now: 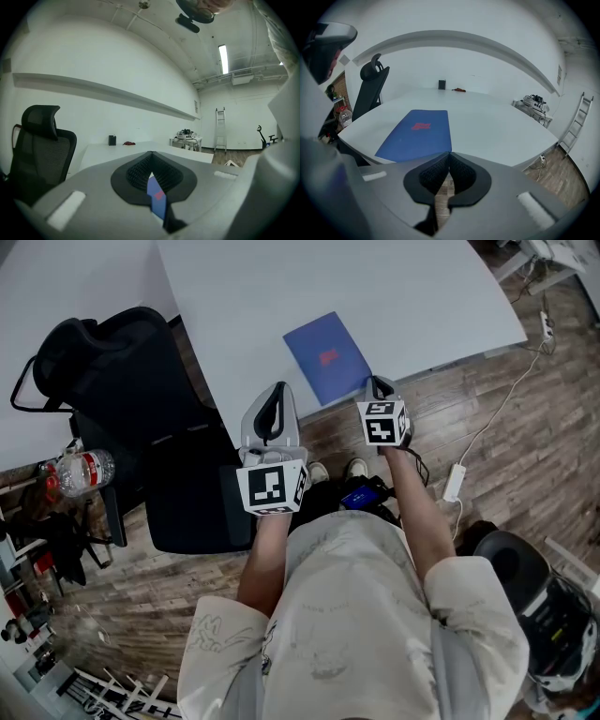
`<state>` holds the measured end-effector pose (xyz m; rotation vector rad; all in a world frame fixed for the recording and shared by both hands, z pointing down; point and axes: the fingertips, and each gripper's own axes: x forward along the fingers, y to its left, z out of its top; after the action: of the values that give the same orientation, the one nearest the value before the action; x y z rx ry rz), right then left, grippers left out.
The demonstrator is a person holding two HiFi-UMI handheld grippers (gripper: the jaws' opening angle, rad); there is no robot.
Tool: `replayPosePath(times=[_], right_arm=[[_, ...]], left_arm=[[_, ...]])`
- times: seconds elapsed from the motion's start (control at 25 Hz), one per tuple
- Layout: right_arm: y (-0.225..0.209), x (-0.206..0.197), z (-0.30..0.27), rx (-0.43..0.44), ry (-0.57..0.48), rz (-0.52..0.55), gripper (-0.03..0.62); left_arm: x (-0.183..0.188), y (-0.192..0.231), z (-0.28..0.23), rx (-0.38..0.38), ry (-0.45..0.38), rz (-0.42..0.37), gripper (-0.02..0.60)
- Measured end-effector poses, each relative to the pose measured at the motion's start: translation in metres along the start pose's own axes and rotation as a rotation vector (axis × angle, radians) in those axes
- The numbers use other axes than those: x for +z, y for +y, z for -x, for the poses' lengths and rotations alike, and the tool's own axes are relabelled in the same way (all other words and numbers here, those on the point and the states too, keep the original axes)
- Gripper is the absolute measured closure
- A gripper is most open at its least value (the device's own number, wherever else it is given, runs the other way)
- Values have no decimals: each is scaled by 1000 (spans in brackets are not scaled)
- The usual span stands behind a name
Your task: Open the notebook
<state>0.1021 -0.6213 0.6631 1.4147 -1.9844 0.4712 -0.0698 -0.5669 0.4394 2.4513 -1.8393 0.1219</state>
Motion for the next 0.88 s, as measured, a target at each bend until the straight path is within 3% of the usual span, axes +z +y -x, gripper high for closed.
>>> replayPosePath(times=[0.4, 0.88], right_arm=[[7, 16, 12, -7, -64, 5, 588], [15, 66, 53, -1, -208, 35, 588]], left_arm=[[-4, 10, 7, 17, -2, -6, 566], [4, 5, 14, 14, -6, -3, 566]])
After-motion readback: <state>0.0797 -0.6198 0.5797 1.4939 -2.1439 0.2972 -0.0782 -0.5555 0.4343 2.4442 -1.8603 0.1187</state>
